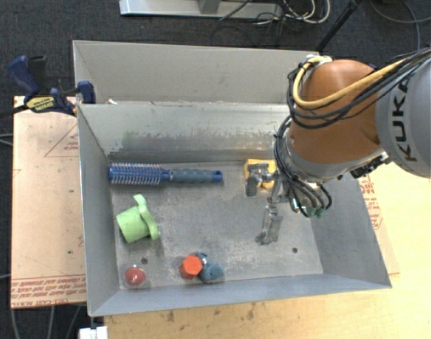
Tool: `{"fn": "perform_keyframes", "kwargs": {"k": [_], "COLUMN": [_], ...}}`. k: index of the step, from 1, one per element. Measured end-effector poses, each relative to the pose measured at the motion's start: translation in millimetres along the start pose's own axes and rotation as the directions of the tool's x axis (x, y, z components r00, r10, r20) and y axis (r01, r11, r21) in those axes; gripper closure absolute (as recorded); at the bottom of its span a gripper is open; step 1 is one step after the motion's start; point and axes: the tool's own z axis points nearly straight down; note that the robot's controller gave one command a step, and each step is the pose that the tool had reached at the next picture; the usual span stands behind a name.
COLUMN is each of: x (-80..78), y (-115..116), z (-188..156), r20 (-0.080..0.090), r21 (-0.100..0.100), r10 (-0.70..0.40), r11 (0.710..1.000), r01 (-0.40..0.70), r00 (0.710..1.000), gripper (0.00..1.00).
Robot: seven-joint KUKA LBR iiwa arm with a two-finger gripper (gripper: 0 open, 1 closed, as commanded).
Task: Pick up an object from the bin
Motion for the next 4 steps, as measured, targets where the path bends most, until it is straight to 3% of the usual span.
{"fn": "perform_keyframes", "kwargs": {"k": [1, 2, 3, 4], "x": [-128.8, -120.4, -121.2, -135.8], "y": [-46.6, -176.2, -113.9, -95.1], "z": [81.8, 81.7, 167.4, 162.3], "r20": [0.009, 0.011, 0.011, 0.018], "r21": [0.002, 0.003, -0.003, 0.000], "r10": [-0.121, 0.084, 0.070, 0.034], "r11": [0.993, 0.996, 0.998, 0.999], "r01": [0.121, -0.084, -0.070, -0.034], "r00": [0.993, 0.996, 0.998, 0.999], "gripper": [0.00, 0.00, 0.00, 0.00]}}
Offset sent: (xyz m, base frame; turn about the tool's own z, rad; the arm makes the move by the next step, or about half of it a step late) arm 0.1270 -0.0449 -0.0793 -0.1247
